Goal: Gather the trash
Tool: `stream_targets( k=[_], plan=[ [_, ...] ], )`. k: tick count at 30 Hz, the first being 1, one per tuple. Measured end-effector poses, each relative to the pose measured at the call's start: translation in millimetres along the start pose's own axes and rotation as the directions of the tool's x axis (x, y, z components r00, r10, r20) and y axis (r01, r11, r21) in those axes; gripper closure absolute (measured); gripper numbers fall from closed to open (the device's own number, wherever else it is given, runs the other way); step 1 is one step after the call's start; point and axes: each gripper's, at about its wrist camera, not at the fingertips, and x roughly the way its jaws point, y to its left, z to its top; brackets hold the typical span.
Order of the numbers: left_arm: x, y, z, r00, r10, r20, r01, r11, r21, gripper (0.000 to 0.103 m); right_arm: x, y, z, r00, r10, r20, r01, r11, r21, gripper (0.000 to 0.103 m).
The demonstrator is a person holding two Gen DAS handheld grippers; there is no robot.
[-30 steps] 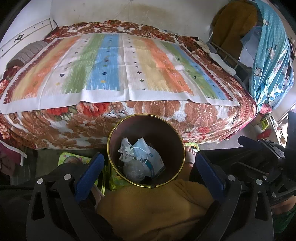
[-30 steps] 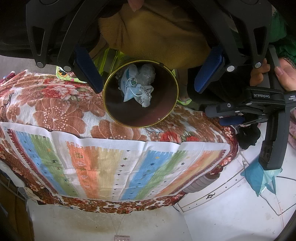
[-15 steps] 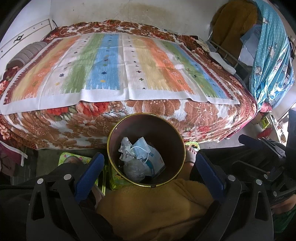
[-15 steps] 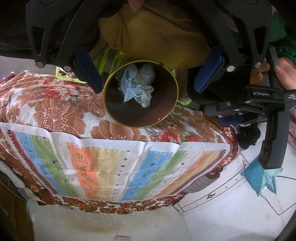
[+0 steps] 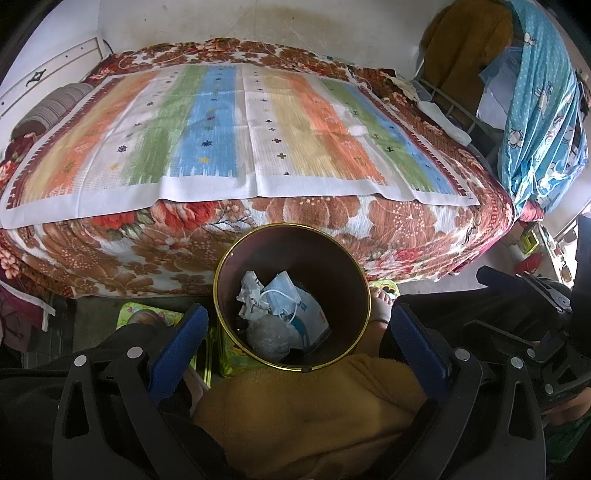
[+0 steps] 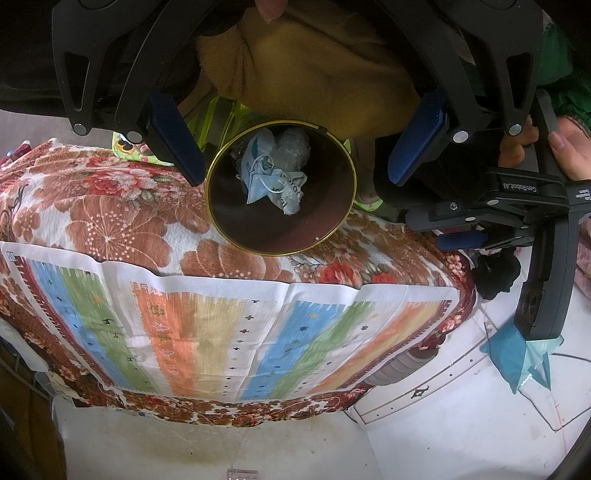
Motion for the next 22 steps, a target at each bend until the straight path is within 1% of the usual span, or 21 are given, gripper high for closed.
stream_targets(
  k=[7, 14, 22],
  plan=[
    [0.1, -0.3, 1.2, 1.0, 0.0, -0.001, 0.0, 1.0, 0.0, 0.006, -0.1, 0.1, 0.2, 1.0, 0.0, -0.001, 0.0, 1.0, 0.001, 0.009],
    [0.2, -1.5, -6.9, 1.0, 0.007, -0.004, -0.007, 1.0, 0.01, 0.006, -0.2, 0.0, 0.4, 1.0, 0.0, -0.001, 0.0, 1.0, 0.002, 0.009],
    [-0.5, 5.3, -8.9, 1.0, -0.022, -0.019, 0.022, 1.0, -0.001, 0.006, -0.2, 0.3, 0.5, 1.0, 0.0, -0.001, 0.0, 1.0, 0.001, 0.009]
  ],
)
